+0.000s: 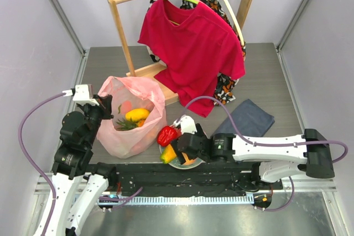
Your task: Place the fruits into the plastic bag
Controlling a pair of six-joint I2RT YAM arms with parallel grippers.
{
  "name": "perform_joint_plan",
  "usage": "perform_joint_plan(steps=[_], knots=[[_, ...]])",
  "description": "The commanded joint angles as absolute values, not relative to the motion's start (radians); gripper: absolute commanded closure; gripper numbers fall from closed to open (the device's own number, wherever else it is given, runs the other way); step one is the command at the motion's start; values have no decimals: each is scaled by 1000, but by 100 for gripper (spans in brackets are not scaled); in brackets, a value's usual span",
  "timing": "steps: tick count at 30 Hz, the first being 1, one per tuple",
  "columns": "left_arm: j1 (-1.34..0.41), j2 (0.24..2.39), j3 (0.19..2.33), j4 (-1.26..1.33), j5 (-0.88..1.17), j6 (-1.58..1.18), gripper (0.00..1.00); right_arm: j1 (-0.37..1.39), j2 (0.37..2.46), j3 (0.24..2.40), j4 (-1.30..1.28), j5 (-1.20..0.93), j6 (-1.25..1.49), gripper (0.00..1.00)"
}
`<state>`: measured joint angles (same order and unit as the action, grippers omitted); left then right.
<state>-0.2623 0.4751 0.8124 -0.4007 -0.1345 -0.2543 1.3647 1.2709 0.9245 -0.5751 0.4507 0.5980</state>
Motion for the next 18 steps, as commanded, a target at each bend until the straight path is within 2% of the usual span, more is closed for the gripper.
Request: perform_joint_plan(steps=[1,18], knots=[[-261,480,813,-364,-140,-250,100,1402,1290,956,-620,578,687,11],[-262,502,815,-367,-130,-249,100,1410,1374,891,-532,532,723,8]])
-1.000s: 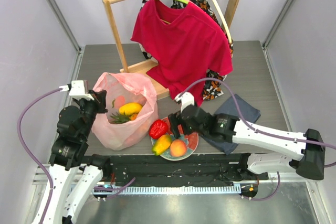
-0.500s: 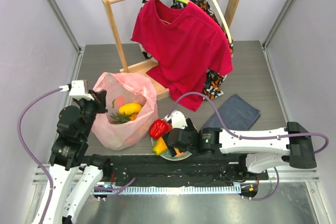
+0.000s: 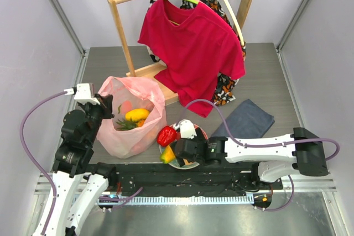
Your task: Place the fruits into the plastic bag
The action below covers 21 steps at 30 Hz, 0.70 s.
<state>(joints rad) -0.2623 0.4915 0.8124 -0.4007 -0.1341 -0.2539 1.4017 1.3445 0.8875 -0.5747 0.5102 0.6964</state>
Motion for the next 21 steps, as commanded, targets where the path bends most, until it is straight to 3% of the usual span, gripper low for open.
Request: perform_joint_plan(steps=[1,14,18,21], knots=[[-262,502,815,-367,-129,-249,100,1410,1384,894,-532,528,721,8],[-262,506,816,-367,-129,-249,100,1410,1453,864,-535,512,755,11],[-262,503,815,-367,-129,-247,100,1405,1433,854,-543,528,758,32],[-262,502,815,-368,-132,-247,100,1401,1430,856,-555,538,758,41]])
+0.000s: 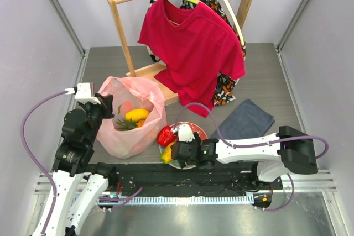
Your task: Place the fruits into the plastic bag
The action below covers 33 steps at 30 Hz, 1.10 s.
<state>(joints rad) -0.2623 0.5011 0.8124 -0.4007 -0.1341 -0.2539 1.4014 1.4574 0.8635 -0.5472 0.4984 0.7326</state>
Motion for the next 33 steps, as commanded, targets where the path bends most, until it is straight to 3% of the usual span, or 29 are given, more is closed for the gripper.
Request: perform_joint_plan(steps=[1,14,22,27,33], knots=[[-262,502,815,-368,-135,-247,100,1397,1427,857,-563,538,756,42],[-262,497,815,-367,-137,-247,100,1324,1206,873,-584,580,694,50],[-262,488,811,-365,-143,-247,100,1322,1131,952,-349,534,483,52],[-262,486,811,-364,-144,-249,100,1321,1233,1115,-123,379,283,52],[-262,479,808,-361,-146,-249,100,1275,1471,1421,-121,249,134,52]])
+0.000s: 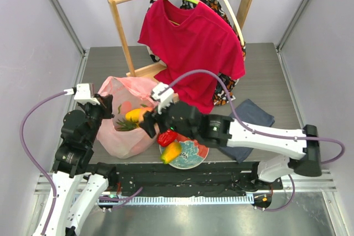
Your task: Place the fruits into the plastic bag
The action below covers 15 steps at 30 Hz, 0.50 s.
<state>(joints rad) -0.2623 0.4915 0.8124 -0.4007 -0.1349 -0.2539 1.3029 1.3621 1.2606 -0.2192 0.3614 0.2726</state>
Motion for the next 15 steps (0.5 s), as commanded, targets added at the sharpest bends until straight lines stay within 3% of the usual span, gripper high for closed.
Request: perform_joint_plan(steps=[1,8,15], knots=[[-262,476,807,-359,-146,-249,100,1261,1494,1448,-124,232,117,52],[-262,469,807,-357,-144,-249,100,1174,1715,1728,-290,91,115,53],[-262,466,807,-357,-150,-249,100,1164,1931,1939,-518,133,123,53]])
